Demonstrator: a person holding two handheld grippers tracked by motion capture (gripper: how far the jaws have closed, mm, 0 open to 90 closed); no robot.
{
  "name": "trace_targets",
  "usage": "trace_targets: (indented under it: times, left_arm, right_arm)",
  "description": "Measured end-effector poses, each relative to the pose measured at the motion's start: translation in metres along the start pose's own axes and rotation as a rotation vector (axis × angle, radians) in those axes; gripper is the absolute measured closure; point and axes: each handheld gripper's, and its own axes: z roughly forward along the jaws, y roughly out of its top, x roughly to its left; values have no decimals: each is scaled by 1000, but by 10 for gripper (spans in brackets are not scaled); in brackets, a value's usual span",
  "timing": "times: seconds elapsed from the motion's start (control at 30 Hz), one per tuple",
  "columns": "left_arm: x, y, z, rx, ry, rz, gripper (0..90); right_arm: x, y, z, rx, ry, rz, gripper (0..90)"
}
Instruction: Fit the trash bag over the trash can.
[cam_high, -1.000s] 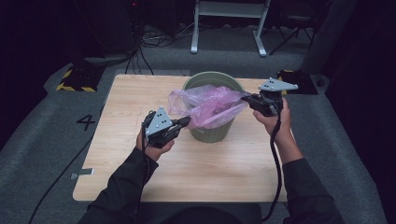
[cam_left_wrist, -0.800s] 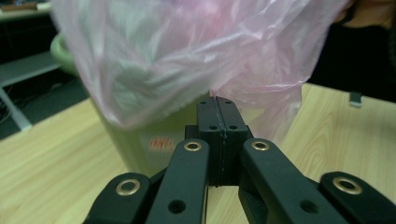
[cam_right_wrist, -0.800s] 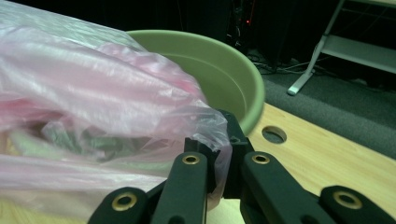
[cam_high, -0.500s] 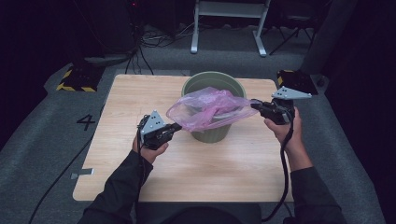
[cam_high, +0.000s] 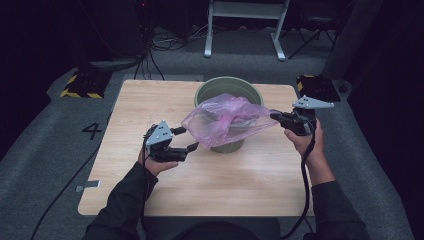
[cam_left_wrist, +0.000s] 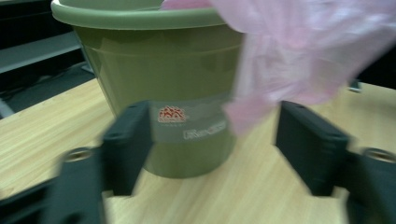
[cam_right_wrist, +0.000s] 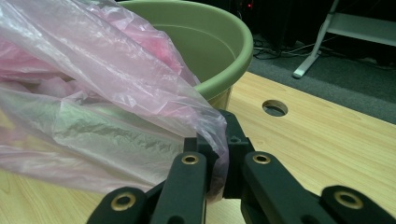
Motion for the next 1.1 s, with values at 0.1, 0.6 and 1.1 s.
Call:
trace_targets:
  times: [0.1, 0.6, 1.1]
  left_arm:
    - [-6, 8, -25, -56, 6, -1, 194]
    - [21, 57, 4, -3, 200, -50, 542]
    - [86, 51, 24, 107, 241, -32, 871]
  right_arm:
    - [1, 0, -2, -6, -7, -3, 895]
    - [0, 4, 1, -16, -14, -19, 882]
    - [-29, -1, 10, 18, -111, 40, 900]
